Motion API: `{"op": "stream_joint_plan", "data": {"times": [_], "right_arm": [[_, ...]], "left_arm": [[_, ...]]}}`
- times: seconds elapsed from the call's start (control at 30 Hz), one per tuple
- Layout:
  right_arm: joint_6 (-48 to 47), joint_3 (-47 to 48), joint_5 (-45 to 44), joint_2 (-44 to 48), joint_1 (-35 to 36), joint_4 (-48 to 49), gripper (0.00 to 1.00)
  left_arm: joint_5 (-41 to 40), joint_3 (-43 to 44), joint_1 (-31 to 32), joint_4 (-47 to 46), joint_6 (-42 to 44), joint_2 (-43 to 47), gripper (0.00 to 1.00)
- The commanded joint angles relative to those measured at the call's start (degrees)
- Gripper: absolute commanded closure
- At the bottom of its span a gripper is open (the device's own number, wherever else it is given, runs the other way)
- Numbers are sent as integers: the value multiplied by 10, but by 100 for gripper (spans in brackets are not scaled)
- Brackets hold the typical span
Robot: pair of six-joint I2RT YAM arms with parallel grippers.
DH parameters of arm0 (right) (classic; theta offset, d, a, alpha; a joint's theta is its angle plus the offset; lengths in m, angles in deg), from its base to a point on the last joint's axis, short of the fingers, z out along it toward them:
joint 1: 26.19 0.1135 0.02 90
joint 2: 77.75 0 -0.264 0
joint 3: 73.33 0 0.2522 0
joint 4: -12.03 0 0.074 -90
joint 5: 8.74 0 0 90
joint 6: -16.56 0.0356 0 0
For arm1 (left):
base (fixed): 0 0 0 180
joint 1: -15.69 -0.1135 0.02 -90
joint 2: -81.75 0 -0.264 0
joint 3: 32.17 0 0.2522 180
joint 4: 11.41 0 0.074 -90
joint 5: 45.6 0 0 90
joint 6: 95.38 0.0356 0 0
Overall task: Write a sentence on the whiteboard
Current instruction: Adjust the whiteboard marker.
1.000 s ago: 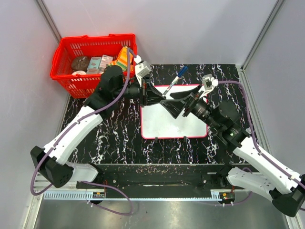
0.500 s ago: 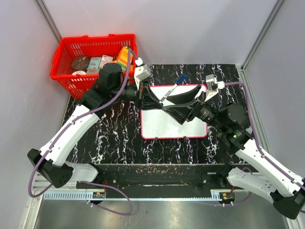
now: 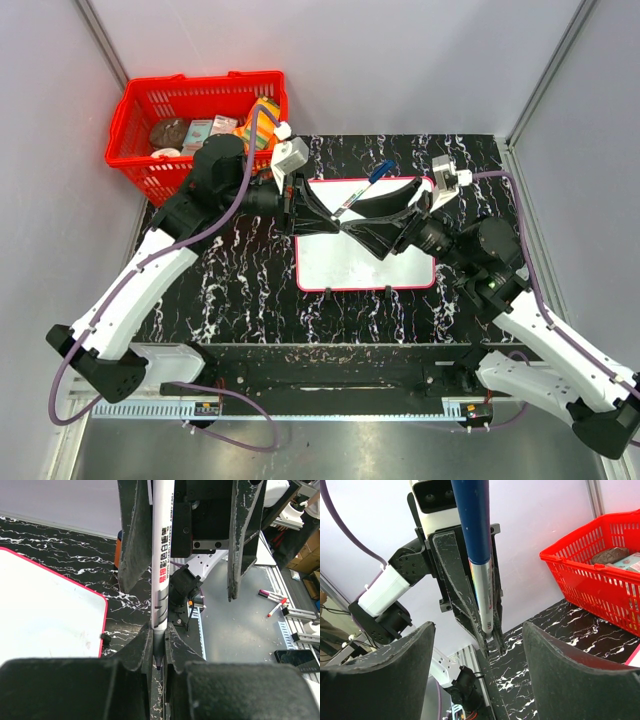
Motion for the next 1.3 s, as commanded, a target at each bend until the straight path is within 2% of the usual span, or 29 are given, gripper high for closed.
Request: {"op": "stream_joint_plan", "data": {"times": [0.0, 0.17, 0.33, 0.43, 0.5, 0.53, 0.57, 0.67, 0.7, 0.73, 0.77, 0.83, 0.9, 0.97, 1.0, 1.03, 1.13, 1.2, 1.27], "right_arm": [[0, 25, 20, -6, 0, 37, 27], [15, 36, 38, -32, -1, 63, 43], [30, 40, 46, -46, -1, 81, 48], [32, 34, 32, -38, -3, 88, 65], [34, 34, 34, -36, -3, 89, 67], [36, 35, 39, -39, -3, 88, 77], [37, 39, 43, -39, -3, 88, 100], [43, 49, 68, -53, -4, 84, 100], [45, 52, 74, -55, -5, 83, 100], [44, 53, 68, -57, -4, 72, 100], [43, 48, 66, -56, -4, 71, 100], [15, 41, 38, -42, -4, 43, 100], [-19, 21, -6, -28, -4, 20, 100], [-48, -19, -73, -1, -4, 21, 100], [-58, -37, -104, 11, -4, 28, 100], [-66, -55, -161, 32, -4, 54, 100], [-87, -112, -264, 44, -5, 67, 100], [-117, -109, -280, 39, -4, 50, 100], [-137, -117, -295, 26, -4, 61, 100]], "left_arm": [[29, 17, 4, -16, -6, 10, 100], [59, 4, 4, -19, -8, 10, 100], [67, -5, 4, -19, -8, 14, 100], [62, -10, 4, -12, 0, 19, 100], [61, -12, 4, -12, 0, 17, 100], [63, -11, 4, -12, -1, 17, 100], [63, -11, 4, -12, -2, 14, 100], [38, -10, 4, -11, -3, 13, 100], [28, -8, 3, -12, -5, 14, 87], [18, -9, 2, -14, -9, 16, 55], [12, -9, 1, -15, -11, 17, 35], [-37, -17, -9, -36, -27, 32, 16], [-52, -70, -42, -86, -60, 63, 8], [-51, -126, -78, -207, -149, 89, 3], [-71, -195, -116, -250, -181, 102, 3], [-100, -223, -133, -289, -227, 127, 1], [-185, -309, -176, -310, -268, 135, 1], [-221, -327, -186, -289, -276, 112, 1], [-211, -345, -189, -311, -289, 67, 1]]}}
